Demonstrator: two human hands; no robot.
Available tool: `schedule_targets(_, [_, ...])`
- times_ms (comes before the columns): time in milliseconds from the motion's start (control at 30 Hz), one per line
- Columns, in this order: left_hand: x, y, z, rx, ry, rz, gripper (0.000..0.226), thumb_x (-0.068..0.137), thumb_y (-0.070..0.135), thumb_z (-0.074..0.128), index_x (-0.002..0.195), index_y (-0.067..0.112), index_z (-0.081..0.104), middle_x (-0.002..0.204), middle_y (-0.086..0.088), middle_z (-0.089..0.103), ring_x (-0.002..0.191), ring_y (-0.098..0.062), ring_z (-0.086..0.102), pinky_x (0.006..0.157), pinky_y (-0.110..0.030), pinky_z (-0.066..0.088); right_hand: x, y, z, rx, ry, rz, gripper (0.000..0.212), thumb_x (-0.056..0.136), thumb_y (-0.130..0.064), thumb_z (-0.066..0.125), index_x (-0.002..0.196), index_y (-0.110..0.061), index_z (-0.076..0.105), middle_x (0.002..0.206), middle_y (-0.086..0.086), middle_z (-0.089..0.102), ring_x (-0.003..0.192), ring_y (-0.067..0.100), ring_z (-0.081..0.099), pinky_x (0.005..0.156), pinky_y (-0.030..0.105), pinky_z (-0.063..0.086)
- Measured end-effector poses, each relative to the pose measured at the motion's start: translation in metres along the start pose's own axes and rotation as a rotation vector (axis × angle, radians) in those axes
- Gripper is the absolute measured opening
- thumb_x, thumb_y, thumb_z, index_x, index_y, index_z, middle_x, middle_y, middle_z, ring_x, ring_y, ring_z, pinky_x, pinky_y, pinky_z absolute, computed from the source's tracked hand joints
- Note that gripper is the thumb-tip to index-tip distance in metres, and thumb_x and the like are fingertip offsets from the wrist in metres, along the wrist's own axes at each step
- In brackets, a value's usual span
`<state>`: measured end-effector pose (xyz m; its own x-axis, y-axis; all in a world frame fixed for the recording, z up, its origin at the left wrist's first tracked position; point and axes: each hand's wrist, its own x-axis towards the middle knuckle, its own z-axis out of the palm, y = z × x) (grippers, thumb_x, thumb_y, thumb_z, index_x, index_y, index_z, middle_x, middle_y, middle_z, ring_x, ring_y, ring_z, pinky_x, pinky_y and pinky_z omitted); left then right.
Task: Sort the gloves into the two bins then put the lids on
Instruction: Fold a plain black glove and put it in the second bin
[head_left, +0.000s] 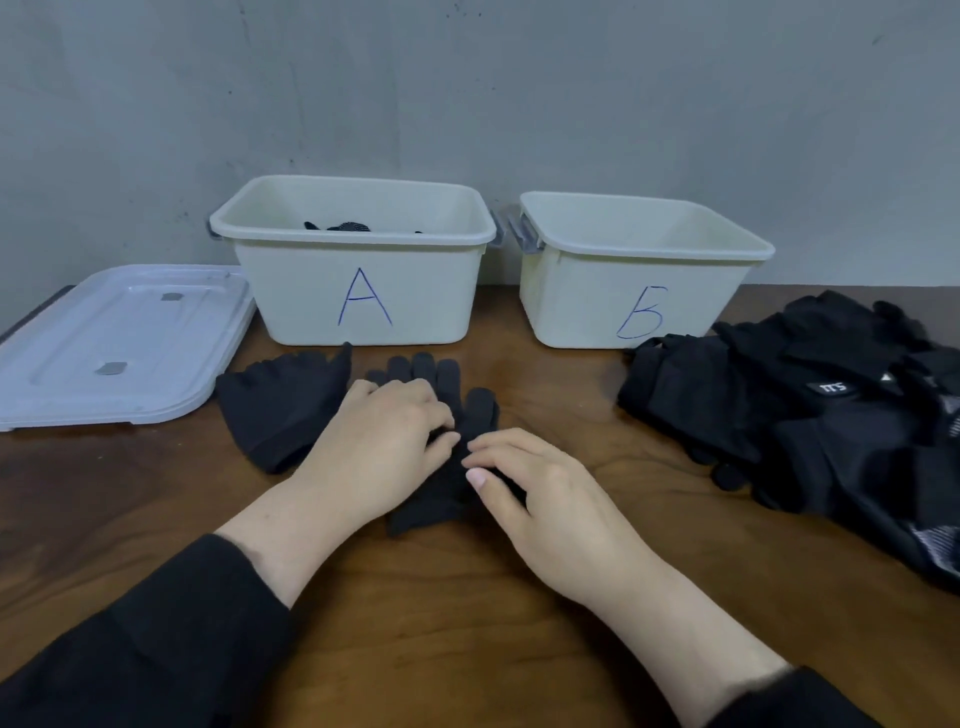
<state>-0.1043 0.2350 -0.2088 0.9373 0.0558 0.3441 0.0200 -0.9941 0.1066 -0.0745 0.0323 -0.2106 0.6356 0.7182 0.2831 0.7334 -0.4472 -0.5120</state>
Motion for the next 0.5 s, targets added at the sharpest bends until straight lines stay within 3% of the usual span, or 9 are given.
schedule_targets(200, [0.004, 0.025, -0.007, -0.069, 0.025, 0.007, 0.030, 0.099, 0.044, 0.048, 0.111, 0.030, 0.071, 0.108, 0.011, 0.063, 0.095, -0.014, 0.059, 0.086, -0.037, 0.045, -0.012, 0.042, -0.032, -0.105, 0.129, 0.096, 0.018, 0.101, -0.036, 0.055, 0.111, -0.030, 0.069, 0.114, -0.024, 0.059, 0.107, 0.000, 0.057, 0.094, 0.029, 0.050])
schedule_targets(367, [0.010, 0.074, 0.000, -0.169, -0.005, 0.056, 0.041, 0.102, 0.049, 0.040, 0.136, 0.033, 0.056, 0.131, 0.015, 0.056, 0.117, -0.008, 0.053, 0.098, -0.030, 0.044, -0.008, 0.082, -0.069, -0.366, 0.276, 0.125, 0.021, 0.092, -0.027, 0.070, 0.112, -0.023, 0.069, 0.117, -0.009, 0.064, 0.105, 0.018, 0.061, 0.095, 0.047, 0.049])
schedule_targets(500, [0.013, 0.081, 0.007, -0.195, -0.021, 0.064, 0.045, 0.103, 0.051, 0.037, 0.141, 0.033, 0.050, 0.137, 0.016, 0.052, 0.121, -0.007, 0.051, 0.101, -0.029, 0.042, 0.000, 0.111, -0.101, -0.675, 0.102, 0.349, 0.042, 0.091, -0.039, 0.070, 0.130, -0.026, 0.062, 0.130, -0.005, 0.057, 0.120, 0.025, 0.053, 0.101, 0.044, 0.037])
